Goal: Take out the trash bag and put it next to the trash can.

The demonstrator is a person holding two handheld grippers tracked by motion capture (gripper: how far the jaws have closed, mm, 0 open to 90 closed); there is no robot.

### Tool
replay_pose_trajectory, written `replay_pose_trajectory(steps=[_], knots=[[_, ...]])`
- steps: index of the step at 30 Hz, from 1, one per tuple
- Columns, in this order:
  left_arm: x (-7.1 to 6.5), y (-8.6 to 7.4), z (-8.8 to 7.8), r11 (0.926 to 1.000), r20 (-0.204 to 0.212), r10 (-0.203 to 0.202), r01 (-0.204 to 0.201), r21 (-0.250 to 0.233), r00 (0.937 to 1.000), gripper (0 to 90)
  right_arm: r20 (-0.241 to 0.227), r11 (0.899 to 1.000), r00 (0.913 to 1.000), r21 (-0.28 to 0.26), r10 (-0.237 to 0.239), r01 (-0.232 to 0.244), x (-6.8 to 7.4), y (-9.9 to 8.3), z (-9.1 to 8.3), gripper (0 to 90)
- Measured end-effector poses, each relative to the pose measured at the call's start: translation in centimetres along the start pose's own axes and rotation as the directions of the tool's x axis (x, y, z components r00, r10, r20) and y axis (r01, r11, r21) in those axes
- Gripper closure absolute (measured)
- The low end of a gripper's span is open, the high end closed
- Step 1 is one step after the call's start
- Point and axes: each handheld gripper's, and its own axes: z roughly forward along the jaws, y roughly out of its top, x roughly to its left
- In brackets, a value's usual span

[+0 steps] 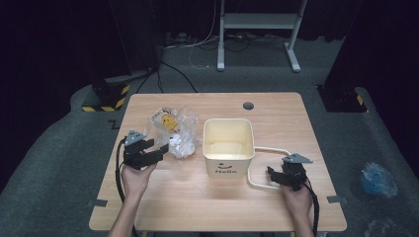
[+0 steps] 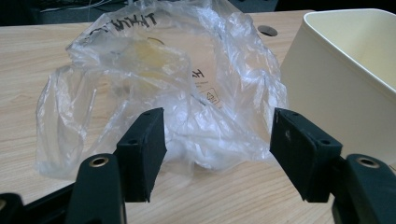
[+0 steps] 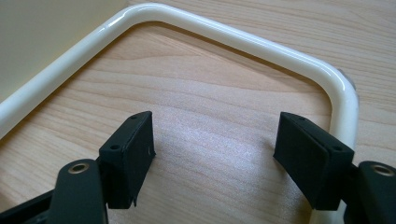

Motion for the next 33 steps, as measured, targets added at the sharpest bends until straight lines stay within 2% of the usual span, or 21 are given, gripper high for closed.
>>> replay_pose_trajectory(steps=[7,14,33], knots=[[0.3,-0.7,-0.5,0.9999,-0.003,-0.013,0.013,-0.005,0.9999,35.8,0.000,1.000,1.0000,0.000,0.000,0.000,0.0,0.0,0.0,28.3],[0.0,-1.1,-0.9,0.9999,-0.012,0.005,-0.005,-0.010,0.9999,35.9,0.000,1.000,1.0000,0.000,0.000,0.000,0.0,0.0,0.0,28.3],[-0.7,-2.5,-1.1,0.9999,-0.013,0.013,-0.013,-0.004,0.9998,35.8,0.000,1.000,1.0000,0.000,-0.001,0.001,0.0,0.0,0.0,28.3]])
